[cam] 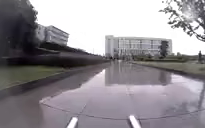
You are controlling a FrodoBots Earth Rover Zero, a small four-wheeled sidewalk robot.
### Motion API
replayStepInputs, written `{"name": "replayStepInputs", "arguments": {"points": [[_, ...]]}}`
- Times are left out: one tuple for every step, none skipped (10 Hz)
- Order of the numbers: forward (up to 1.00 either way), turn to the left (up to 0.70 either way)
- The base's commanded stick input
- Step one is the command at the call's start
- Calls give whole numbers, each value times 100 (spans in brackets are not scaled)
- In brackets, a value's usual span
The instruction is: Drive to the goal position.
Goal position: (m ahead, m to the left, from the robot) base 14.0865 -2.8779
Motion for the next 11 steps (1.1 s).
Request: {"name": "replayStepInputs", "arguments": {"points": [[70,0],[70,0],[70,0],[70,0],[70,0],[70,0],[70,-1],[70,-12],[70,-14],[70,-14],[70,-14]]}}
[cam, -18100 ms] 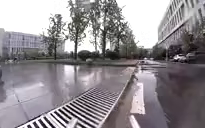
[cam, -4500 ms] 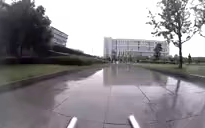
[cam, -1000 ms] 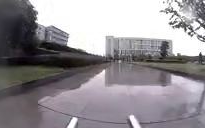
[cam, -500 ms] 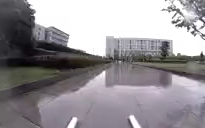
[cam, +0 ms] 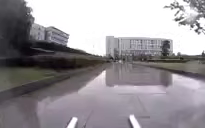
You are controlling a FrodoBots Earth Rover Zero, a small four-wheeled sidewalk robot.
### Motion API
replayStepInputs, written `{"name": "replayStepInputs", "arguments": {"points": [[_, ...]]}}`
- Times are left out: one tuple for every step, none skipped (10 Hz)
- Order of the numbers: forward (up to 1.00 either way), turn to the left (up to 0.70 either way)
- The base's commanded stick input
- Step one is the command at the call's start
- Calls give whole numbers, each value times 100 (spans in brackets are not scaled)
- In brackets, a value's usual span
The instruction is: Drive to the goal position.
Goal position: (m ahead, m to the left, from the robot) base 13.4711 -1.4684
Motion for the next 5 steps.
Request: {"name": "replayStepInputs", "arguments": {"points": [[70,-14],[70,-7],[70,0],[70,0],[70,0]]}}
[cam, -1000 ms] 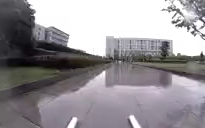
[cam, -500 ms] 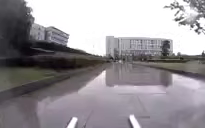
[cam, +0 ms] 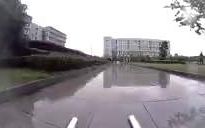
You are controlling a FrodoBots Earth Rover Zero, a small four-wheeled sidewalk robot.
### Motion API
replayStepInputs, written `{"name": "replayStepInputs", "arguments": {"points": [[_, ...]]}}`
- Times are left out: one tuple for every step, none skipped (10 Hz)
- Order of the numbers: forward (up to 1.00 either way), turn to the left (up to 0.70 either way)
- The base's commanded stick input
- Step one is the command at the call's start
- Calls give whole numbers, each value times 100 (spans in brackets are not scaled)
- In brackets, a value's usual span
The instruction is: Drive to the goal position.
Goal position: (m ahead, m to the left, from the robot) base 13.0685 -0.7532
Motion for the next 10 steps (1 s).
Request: {"name": "replayStepInputs", "arguments": {"points": [[70,0],[70,0],[70,0],[70,0],[70,0],[70,0],[70,0],[70,0],[70,0],[70,0]]}}
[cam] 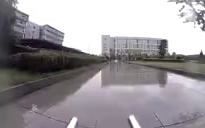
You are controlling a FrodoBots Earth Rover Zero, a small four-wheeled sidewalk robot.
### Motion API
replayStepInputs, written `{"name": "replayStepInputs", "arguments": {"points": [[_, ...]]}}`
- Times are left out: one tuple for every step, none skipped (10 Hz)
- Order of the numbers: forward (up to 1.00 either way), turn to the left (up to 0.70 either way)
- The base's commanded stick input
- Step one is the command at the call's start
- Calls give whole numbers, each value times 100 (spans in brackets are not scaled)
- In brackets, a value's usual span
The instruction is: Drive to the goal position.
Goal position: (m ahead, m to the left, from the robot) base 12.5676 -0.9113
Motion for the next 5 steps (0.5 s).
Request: {"name": "replayStepInputs", "arguments": {"points": [[70,0],[70,0],[70,0],[70,0],[70,0]]}}
